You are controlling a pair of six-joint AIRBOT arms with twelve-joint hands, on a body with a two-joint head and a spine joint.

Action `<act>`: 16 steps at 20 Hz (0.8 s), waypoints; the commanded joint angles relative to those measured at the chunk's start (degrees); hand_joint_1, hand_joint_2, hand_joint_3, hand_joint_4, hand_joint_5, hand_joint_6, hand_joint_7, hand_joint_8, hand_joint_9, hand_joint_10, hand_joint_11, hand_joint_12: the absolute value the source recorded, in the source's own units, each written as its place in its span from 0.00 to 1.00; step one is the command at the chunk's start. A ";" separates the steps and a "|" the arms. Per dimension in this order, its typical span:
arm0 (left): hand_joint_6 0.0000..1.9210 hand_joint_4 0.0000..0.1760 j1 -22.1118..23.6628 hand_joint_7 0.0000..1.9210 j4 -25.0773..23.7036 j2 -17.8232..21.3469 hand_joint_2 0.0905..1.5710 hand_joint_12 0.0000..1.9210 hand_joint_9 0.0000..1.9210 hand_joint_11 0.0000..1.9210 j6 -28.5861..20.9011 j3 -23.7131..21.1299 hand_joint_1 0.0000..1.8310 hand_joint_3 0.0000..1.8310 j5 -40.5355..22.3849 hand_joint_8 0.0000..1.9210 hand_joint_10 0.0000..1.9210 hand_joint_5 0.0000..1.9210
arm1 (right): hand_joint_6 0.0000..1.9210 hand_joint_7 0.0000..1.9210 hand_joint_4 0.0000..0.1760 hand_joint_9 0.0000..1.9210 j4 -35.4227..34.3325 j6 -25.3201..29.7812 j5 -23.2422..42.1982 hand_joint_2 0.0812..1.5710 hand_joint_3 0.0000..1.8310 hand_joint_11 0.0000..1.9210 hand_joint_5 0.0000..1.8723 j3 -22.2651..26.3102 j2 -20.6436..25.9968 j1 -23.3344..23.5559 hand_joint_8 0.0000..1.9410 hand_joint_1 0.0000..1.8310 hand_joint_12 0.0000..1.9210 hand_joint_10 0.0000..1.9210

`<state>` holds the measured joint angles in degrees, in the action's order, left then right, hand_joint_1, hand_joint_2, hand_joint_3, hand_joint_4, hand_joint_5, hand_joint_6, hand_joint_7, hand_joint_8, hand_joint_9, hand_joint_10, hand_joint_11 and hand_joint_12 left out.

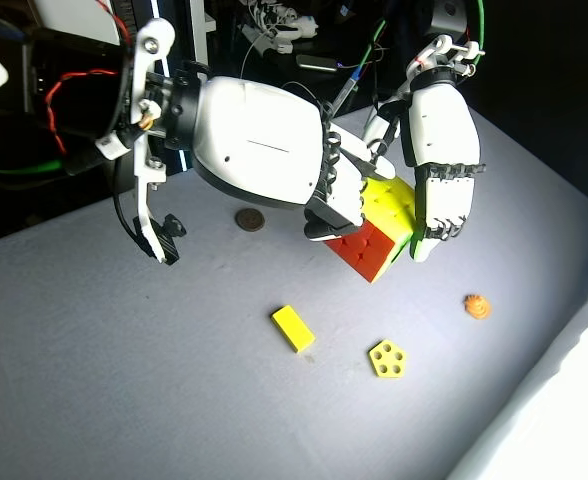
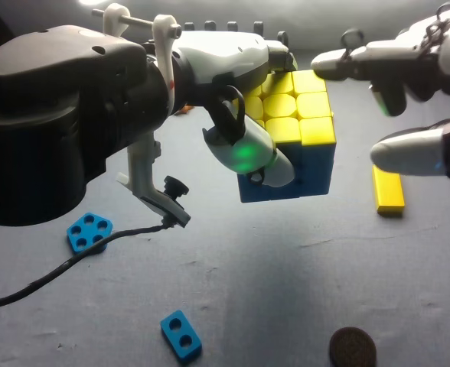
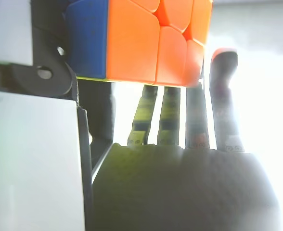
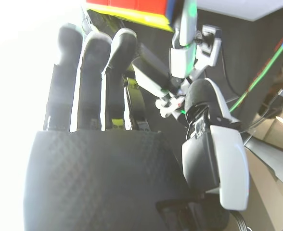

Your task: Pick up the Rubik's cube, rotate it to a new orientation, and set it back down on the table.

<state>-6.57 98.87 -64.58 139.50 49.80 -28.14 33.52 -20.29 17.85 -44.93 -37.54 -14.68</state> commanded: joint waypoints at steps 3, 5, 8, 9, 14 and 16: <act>0.90 0.06 1.60 0.24 -2.53 0.55 0.91 1.00 0.16 0.17 -0.40 -0.31 0.54 0.00 0.67 0.98 1.00 0.24 | 0.01 0.23 0.00 0.26 -1.35 0.41 2.85 0.78 0.00 0.26 0.11 0.16 -0.57 1.40 0.77 0.10 1.00 1.00; 0.90 0.14 1.61 0.24 -2.53 0.55 0.90 1.00 0.17 0.18 -0.40 -0.35 0.54 0.00 0.67 0.96 1.00 0.25 | 0.01 0.24 0.00 0.26 -0.11 0.40 2.16 0.78 0.00 0.25 0.12 0.78 -0.61 1.36 0.77 0.11 1.00 1.00; 0.87 0.09 1.70 0.25 -2.53 0.55 0.89 1.00 0.18 0.19 -0.40 -0.35 0.56 0.00 0.67 0.95 1.00 0.27 | 0.00 0.23 0.00 0.25 1.54 0.40 1.19 0.78 0.00 0.24 0.11 1.52 -0.55 0.93 0.78 0.09 1.00 1.00; 0.86 0.06 1.72 0.25 -2.53 0.55 0.89 1.00 0.17 0.19 -0.40 -0.34 0.56 0.00 0.67 0.96 1.00 0.28 | 0.00 0.22 0.00 0.25 1.59 0.39 1.15 0.78 0.00 0.24 0.10 1.53 -0.53 0.81 0.79 0.10 1.00 1.00; 0.89 0.07 1.74 0.24 -2.53 0.55 0.90 1.00 0.17 0.18 -0.40 -0.25 0.54 0.00 0.66 0.98 1.00 0.24 | 0.01 0.22 0.00 0.27 2.58 0.39 0.13 0.78 0.00 0.28 0.11 1.76 -0.49 0.18 0.84 0.10 1.00 1.00; 0.91 0.05 1.75 0.24 -2.54 0.55 0.91 1.00 0.17 0.18 -0.40 -0.15 0.54 0.00 0.66 0.99 1.00 0.23 | 0.00 0.21 0.00 0.24 2.81 0.39 0.10 0.79 0.00 0.23 0.11 1.98 -0.49 -0.20 0.80 0.09 1.00 1.00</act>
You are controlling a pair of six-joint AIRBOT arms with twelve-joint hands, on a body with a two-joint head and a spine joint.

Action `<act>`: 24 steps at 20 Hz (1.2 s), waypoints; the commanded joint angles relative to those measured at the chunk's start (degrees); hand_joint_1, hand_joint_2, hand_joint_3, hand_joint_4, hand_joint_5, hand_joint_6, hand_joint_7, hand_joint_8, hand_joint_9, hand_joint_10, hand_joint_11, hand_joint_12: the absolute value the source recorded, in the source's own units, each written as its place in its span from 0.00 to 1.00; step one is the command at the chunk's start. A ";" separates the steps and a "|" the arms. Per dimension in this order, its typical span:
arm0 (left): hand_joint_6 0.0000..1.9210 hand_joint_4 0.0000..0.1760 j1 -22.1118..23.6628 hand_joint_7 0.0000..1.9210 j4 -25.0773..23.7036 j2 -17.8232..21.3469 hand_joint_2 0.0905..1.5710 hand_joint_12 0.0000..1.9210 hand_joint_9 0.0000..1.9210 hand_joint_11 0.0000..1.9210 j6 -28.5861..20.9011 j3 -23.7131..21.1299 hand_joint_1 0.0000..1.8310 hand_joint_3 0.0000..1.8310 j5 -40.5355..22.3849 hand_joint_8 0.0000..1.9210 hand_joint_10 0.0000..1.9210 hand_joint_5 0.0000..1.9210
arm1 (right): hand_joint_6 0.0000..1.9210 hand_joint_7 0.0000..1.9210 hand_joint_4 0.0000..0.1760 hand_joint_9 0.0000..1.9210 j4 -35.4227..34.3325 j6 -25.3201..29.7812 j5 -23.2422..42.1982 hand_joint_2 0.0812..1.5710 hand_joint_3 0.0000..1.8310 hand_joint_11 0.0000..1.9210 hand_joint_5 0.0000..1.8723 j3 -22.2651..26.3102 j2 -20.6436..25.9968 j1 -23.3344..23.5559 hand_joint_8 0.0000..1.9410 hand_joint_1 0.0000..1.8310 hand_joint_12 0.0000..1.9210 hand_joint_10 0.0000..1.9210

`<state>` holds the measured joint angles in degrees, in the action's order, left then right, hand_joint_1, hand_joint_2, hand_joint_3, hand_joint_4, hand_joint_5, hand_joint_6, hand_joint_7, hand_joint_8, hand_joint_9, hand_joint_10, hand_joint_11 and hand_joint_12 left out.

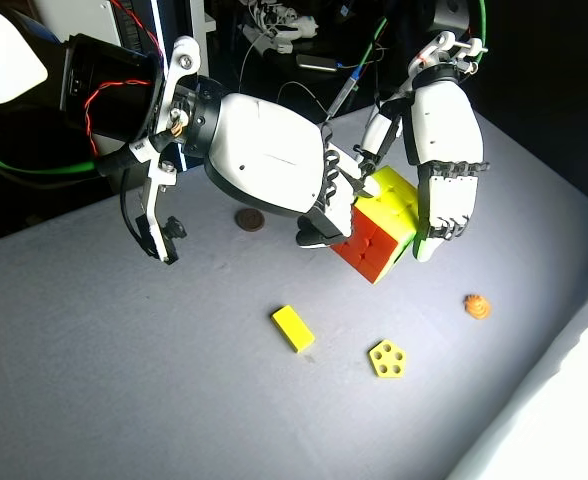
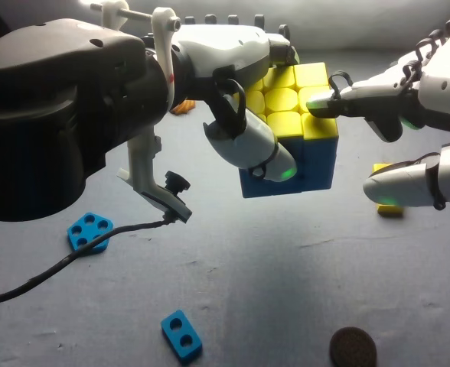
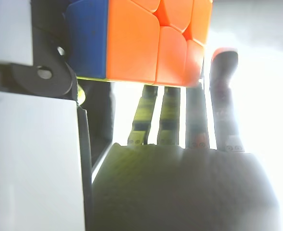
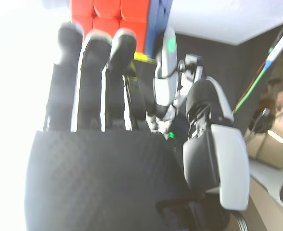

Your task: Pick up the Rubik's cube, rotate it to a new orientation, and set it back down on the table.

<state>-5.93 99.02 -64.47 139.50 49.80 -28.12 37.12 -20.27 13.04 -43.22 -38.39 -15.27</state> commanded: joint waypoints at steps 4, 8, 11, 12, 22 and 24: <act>0.89 0.12 1.12 0.25 -2.70 0.44 0.90 1.00 0.17 0.18 -0.40 0.03 0.55 0.00 0.65 0.96 1.00 0.26 | 0.00 0.22 0.00 0.25 0.57 0.36 4.91 0.79 0.00 0.23 0.10 1.34 0.66 -0.75 0.82 0.08 1.00 1.00; 0.87 0.12 1.18 0.26 -2.75 0.43 0.89 1.00 0.18 0.19 -0.40 0.02 0.56 0.00 0.64 0.95 1.00 0.27 | 0.00 0.22 0.00 0.24 1.26 0.35 4.92 0.78 0.00 0.23 0.10 2.33 0.97 -1.29 0.81 0.12 1.00 1.00; 0.89 0.13 1.18 0.25 -2.75 0.42 0.89 1.00 0.16 0.17 -0.40 -0.02 0.55 0.00 0.63 0.96 1.00 0.26 | 0.00 0.22 0.00 0.24 1.68 0.34 4.91 0.78 0.00 0.22 0.10 2.36 0.98 -1.77 0.80 0.11 1.00 1.00; 0.91 0.15 1.18 0.23 -2.75 0.42 0.90 1.00 0.15 0.17 -0.40 0.01 0.54 0.00 0.63 0.97 1.00 0.25 | 0.00 0.21 0.00 0.23 1.91 0.34 4.91 0.78 0.00 0.22 0.10 2.36 0.98 -1.94 0.80 0.11 1.00 1.00; 0.89 0.11 1.22 0.25 -2.89 0.40 0.90 1.00 0.17 0.18 -0.40 0.27 0.55 0.00 0.63 0.96 1.00 0.26 | 0.00 0.21 0.00 0.22 2.70 -0.08 2.68 0.79 0.00 0.20 0.11 2.35 0.75 -2.97 0.78 0.10 1.00 1.00; 0.89 0.12 1.22 0.25 -2.97 0.40 0.90 1.00 0.17 0.18 -0.40 0.34 0.55 0.00 0.63 0.96 1.00 0.25 | 0.00 0.21 0.00 0.22 2.70 -0.42 1.53 0.79 0.00 0.20 0.10 2.34 0.38 -3.10 0.78 0.11 1.00 1.00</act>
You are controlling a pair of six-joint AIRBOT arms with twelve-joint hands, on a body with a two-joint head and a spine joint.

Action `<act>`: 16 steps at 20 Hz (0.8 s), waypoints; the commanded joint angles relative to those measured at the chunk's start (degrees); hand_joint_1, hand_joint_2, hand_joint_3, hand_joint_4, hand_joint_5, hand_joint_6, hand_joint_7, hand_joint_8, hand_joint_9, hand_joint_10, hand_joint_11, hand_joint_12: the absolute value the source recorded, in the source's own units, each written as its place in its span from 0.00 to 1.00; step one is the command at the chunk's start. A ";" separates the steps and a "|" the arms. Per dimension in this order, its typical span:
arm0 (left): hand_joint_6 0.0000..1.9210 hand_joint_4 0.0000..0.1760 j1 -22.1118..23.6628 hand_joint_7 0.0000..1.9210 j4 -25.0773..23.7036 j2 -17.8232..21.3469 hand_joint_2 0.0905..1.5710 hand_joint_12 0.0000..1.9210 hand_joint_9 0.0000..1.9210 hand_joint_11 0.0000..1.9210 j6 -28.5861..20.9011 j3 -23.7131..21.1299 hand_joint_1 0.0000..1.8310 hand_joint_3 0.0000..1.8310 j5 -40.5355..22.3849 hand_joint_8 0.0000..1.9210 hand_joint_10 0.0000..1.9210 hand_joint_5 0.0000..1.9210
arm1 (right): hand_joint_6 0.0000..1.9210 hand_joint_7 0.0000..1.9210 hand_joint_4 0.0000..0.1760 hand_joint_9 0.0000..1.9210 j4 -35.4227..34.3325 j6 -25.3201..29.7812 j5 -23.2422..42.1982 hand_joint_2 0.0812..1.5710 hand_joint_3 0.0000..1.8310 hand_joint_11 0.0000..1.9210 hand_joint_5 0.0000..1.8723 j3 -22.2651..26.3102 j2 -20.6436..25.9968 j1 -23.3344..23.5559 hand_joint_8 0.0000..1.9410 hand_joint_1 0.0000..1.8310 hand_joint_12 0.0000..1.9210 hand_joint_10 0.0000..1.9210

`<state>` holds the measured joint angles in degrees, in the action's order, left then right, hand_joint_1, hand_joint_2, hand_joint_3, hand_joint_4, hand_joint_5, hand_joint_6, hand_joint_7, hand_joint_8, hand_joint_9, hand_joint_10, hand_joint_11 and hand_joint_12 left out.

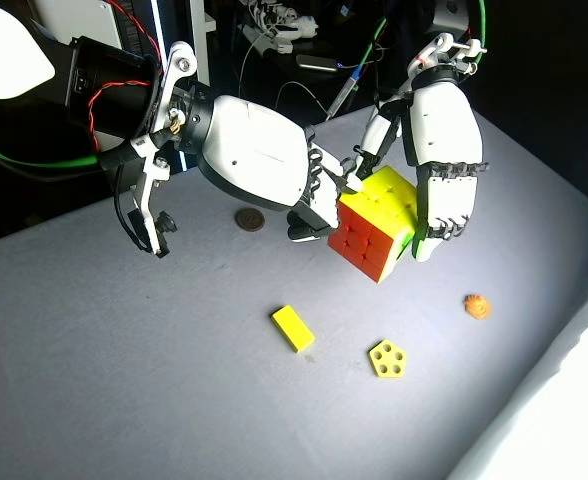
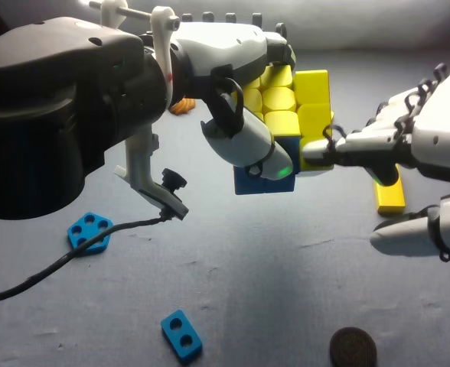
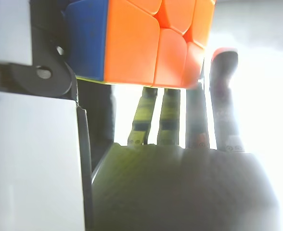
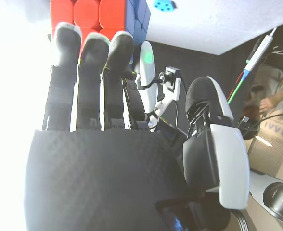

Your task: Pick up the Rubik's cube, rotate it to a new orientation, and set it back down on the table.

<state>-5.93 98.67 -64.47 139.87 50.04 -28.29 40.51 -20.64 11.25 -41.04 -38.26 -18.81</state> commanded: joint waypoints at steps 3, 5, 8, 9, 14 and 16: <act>0.89 0.13 1.22 0.24 -2.62 0.40 0.90 1.00 0.17 0.18 -0.77 0.14 0.55 0.00 0.80 0.97 1.00 0.25 | 0.00 0.22 0.00 0.24 -0.69 -0.21 3.15 0.78 0.00 0.23 0.11 0.16 -0.20 -0.11 0.80 0.10 1.00 1.00; 0.90 0.14 1.23 0.24 -2.62 0.40 0.90 1.00 0.17 0.17 -0.77 0.20 0.54 0.00 0.80 0.97 1.00 0.25 | 0.00 0.21 0.00 0.24 -0.69 -0.23 2.27 0.78 0.00 0.23 0.11 0.14 -0.63 -0.11 0.80 0.12 1.00 1.00; 0.91 0.13 1.23 0.23 -2.62 0.40 0.91 1.00 0.16 0.18 -0.77 0.20 0.54 0.00 0.81 0.98 1.00 0.24 | 0.00 0.21 0.00 0.24 -0.70 -0.24 -0.14 0.79 0.00 0.22 0.11 0.03 -1.61 0.24 0.80 0.11 1.00 1.00; 0.91 0.13 1.23 0.23 -2.62 0.40 0.91 1.00 0.16 0.18 -0.77 0.19 0.54 0.00 0.81 0.98 1.00 0.24 | 0.00 0.21 0.00 0.24 -0.70 -0.23 -0.16 0.79 0.00 0.22 0.11 -0.04 -1.78 0.26 0.80 0.11 1.00 1.00; 0.91 0.13 1.23 0.23 -2.62 0.39 0.91 1.00 0.16 0.17 -0.77 0.21 0.54 0.00 0.81 0.98 1.00 0.24 | 0.00 0.22 0.00 0.24 -0.98 -0.03 -1.55 0.79 0.00 0.22 0.11 -0.16 -2.44 0.36 0.81 0.10 1.00 1.00; 0.90 0.07 1.22 0.23 -2.74 0.39 0.91 1.00 0.15 0.17 -0.77 0.21 0.54 0.00 0.82 0.99 1.00 0.25 | 0.00 0.22 0.00 0.24 -2.04 -0.03 -2.42 0.78 0.00 0.22 0.11 -0.84 -3.30 0.39 0.79 0.10 1.00 1.00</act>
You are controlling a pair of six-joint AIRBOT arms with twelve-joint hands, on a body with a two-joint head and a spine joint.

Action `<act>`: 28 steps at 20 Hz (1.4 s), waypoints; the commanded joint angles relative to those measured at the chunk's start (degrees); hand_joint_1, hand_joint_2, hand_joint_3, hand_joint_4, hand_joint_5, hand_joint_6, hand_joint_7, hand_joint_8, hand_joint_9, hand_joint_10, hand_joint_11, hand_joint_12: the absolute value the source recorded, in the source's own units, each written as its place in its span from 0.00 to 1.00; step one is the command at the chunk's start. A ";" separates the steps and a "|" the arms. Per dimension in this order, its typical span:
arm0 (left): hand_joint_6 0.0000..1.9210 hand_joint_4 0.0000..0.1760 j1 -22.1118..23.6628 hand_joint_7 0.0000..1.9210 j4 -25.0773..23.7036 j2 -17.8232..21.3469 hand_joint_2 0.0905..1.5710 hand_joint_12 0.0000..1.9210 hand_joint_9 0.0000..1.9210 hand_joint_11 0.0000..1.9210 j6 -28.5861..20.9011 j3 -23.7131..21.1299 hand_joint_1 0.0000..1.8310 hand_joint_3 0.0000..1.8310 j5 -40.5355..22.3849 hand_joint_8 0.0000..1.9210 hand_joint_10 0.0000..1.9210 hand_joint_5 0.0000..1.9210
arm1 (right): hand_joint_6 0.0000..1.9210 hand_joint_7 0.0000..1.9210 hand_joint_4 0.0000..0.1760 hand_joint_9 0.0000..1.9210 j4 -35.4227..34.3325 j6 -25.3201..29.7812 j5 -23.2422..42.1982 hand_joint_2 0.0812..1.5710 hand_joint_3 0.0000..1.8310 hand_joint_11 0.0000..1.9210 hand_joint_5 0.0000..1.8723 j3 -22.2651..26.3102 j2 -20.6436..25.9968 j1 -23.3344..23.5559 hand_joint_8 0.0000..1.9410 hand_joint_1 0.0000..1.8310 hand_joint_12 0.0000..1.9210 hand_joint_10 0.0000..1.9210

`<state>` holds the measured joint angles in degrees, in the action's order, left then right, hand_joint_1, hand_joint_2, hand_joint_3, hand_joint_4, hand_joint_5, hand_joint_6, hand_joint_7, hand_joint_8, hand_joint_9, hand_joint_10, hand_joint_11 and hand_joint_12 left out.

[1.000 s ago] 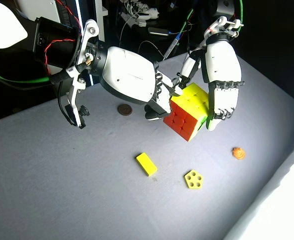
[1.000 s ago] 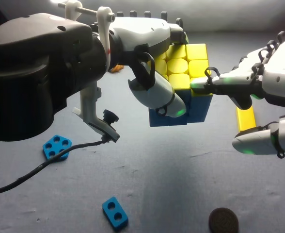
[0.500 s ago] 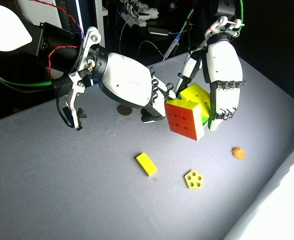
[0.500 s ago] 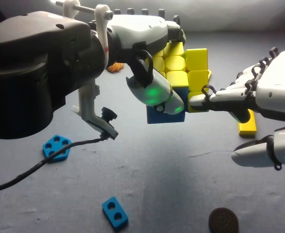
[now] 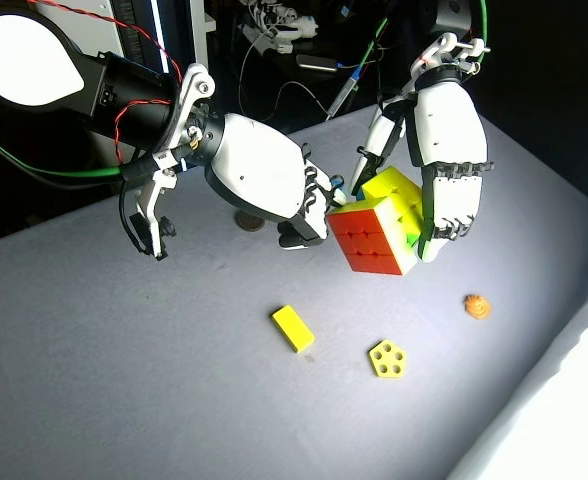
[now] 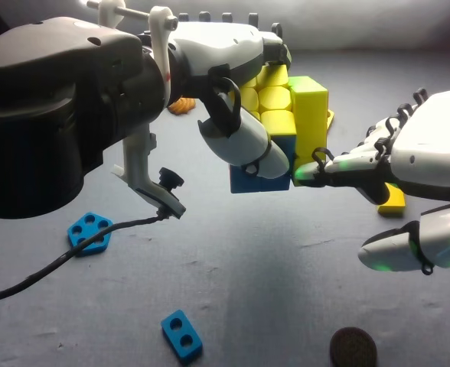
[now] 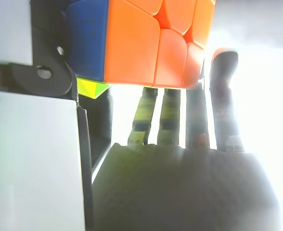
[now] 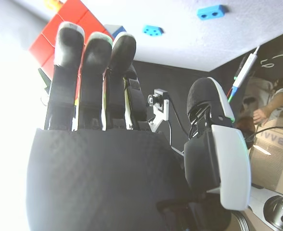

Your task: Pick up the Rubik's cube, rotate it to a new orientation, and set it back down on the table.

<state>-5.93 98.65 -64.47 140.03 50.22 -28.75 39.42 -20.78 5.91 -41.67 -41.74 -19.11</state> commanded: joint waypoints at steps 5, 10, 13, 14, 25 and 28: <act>0.91 0.11 1.29 0.23 -2.72 0.39 0.91 1.00 0.16 0.18 -0.92 0.03 0.54 0.00 1.28 0.99 1.00 0.24 | 0.00 0.22 0.00 0.24 -3.16 0.11 1.13 0.78 0.00 0.23 0.11 -1.90 -1.56 1.19 0.81 0.10 1.00 1.00; 0.90 0.12 1.45 0.24 -2.72 0.40 0.90 1.00 0.17 0.18 -0.92 0.19 0.54 0.00 1.27 0.97 1.00 0.25 | 0.01 0.22 0.00 0.24 -4.73 0.11 1.69 0.79 0.00 0.22 0.12 -2.15 -2.19 1.63 0.82 0.09 1.00 1.00; 0.89 0.09 1.49 0.23 -2.72 0.40 0.91 1.00 0.16 0.17 -0.92 0.19 0.54 0.00 1.27 0.98 1.00 0.25 | 0.01 0.21 0.00 0.24 -6.65 0.11 1.70 0.79 0.00 0.23 0.13 -3.22 -2.70 2.64 0.82 0.09 1.00 1.00; 0.89 0.09 1.54 0.23 -2.72 0.40 0.91 1.00 0.16 0.17 -0.92 0.19 0.54 0.00 1.27 0.98 1.00 0.25 | 0.01 0.21 0.00 0.24 -6.71 0.11 1.74 0.79 0.00 0.23 0.13 -3.58 -2.89 2.82 0.82 0.09 1.00 1.00; 0.90 0.05 1.64 0.22 -2.71 0.40 0.91 1.00 0.16 0.17 -0.92 0.24 0.54 0.00 1.26 1.00 1.00 0.25 | 0.00 0.23 0.00 0.25 -6.78 -0.30 1.14 0.78 0.00 0.24 0.12 -4.64 -3.82 2.95 0.79 0.11 1.00 1.00; 0.94 0.15 1.69 0.22 -2.71 0.39 0.92 1.00 0.16 0.17 -0.92 0.33 0.52 0.00 1.25 1.00 1.00 0.23 | 0.01 0.22 0.00 0.25 -6.78 -0.32 0.83 0.79 0.00 0.24 0.13 -5.07 -4.18 2.88 0.81 0.11 1.00 1.00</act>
<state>-5.34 98.15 -64.45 140.07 50.70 -30.09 33.30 -20.99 3.51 -46.22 -46.22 -16.93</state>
